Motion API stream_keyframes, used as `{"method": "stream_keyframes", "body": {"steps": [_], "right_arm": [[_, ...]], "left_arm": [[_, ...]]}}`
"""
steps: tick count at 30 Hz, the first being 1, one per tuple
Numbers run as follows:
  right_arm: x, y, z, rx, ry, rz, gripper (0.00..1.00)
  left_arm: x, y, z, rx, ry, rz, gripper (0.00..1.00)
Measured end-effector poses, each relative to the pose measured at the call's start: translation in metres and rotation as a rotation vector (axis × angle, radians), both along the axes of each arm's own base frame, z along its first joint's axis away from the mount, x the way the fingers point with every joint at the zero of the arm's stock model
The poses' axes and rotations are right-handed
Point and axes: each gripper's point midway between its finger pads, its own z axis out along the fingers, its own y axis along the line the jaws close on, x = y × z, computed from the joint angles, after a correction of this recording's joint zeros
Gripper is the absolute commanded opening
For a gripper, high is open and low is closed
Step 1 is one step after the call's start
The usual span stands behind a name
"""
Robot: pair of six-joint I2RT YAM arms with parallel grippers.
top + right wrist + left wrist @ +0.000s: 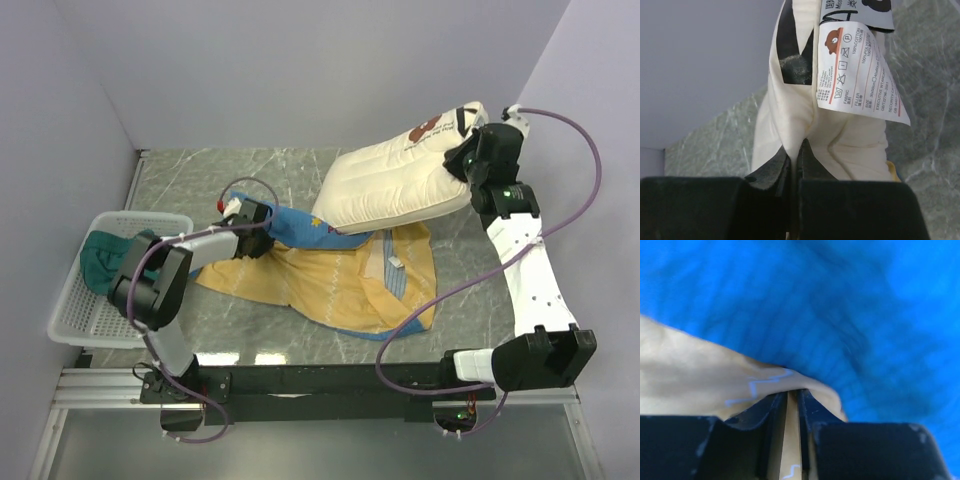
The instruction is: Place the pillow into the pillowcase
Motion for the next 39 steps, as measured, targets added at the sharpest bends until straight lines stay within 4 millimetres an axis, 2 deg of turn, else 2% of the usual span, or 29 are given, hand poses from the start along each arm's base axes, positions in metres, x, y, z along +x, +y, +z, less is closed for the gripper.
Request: {"method": "stream_keyframes", "body": {"steps": [4, 8, 12, 14, 18, 21, 24, 25, 28, 31, 34, 36, 39], "right_arm": [[0.004, 0.000, 0.035, 0.010, -0.059, -0.003, 0.00], [0.014, -0.001, 0.079, 0.025, -0.122, -0.009, 0.00], [0.032, -0.004, 0.129, 0.039, -0.212, -0.001, 0.00], [0.036, -0.004, 0.143, 0.044, -0.243, 0.004, 0.00], [0.032, -0.002, 0.153, 0.047, -0.267, 0.015, 0.00], [0.027, -0.001, 0.145, 0.048, -0.251, 0.024, 0.00], [0.022, 0.001, 0.136, 0.047, -0.215, 0.033, 0.00], [0.021, 0.002, 0.134, 0.047, -0.206, 0.039, 0.00], [0.011, 0.003, 0.133, 0.046, -0.188, 0.048, 0.00], [-0.005, 0.001, 0.143, 0.038, -0.201, 0.042, 0.00], [-0.027, -0.004, 0.163, 0.018, -0.242, 0.019, 0.00], [-0.043, -0.009, 0.179, 0.003, -0.282, -0.002, 0.00], [-0.073, -0.016, 0.201, -0.022, -0.342, -0.035, 0.00]], "left_arm": [[0.041, 0.011, 0.001, -0.023, -0.004, 0.061, 0.19], [0.080, 0.033, 0.002, -0.049, -0.008, 0.129, 0.16], [0.105, 0.064, 0.003, -0.061, -0.009, 0.203, 0.16], [0.111, 0.078, 0.003, -0.056, -0.002, 0.235, 0.16], [0.111, 0.103, 0.003, -0.026, 0.019, 0.291, 0.16], [0.109, 0.112, 0.004, -0.007, 0.026, 0.311, 0.18], [0.105, 0.115, 0.005, 0.007, 0.039, 0.309, 0.30], [0.104, 0.116, 0.006, 0.013, 0.039, 0.300, 0.45], [0.103, 0.114, 0.012, 0.017, 0.022, 0.254, 0.68], [0.098, 0.105, 0.028, 0.021, -0.011, 0.181, 0.77], [0.097, 0.084, 0.057, 0.037, -0.077, 0.082, 0.78], [0.094, 0.062, 0.076, 0.041, -0.123, 0.006, 0.77], [0.085, 0.019, 0.099, 0.049, -0.178, -0.130, 0.73]]}}
